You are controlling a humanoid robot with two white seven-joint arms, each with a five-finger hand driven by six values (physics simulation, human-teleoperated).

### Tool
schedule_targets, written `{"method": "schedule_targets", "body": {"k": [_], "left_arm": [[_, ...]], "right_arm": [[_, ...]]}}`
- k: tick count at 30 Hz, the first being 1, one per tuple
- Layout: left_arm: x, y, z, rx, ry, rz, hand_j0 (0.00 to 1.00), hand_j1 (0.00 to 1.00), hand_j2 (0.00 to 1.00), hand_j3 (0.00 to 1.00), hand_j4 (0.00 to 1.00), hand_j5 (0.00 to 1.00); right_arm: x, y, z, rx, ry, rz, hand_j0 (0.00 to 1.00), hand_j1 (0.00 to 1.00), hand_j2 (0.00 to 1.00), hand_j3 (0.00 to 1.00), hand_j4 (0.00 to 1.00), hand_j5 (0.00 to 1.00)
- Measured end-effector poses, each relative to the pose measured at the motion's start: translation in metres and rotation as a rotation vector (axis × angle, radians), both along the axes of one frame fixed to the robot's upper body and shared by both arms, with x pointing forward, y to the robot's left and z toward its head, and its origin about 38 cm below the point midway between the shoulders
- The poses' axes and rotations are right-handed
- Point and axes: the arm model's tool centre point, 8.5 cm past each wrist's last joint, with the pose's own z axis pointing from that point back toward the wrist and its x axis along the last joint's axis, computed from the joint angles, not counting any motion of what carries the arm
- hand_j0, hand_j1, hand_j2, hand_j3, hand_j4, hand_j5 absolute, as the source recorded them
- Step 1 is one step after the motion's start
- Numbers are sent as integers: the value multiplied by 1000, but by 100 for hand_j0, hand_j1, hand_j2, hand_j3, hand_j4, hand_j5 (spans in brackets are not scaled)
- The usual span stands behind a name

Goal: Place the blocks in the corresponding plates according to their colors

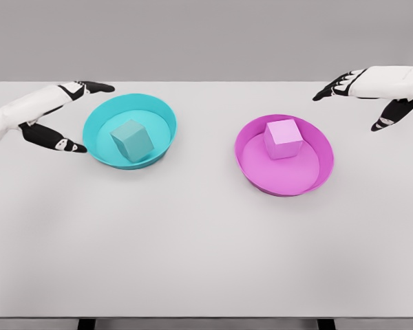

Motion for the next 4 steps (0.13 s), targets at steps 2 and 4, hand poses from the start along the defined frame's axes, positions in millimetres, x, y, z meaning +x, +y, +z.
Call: {"method": "schedule_targets", "body": {"k": [2,4], "left_arm": [[0,0,1,0,-2,1,100,100,100,100,100,100],[0,1,1,1,-2,2,100,100,100,100,100,100]], "right_arm": [[0,0,-1,0,2,0,100,100,100,100,100,100],[0,0,-1,0,2,0,100,100,100,100,100,100]]}}
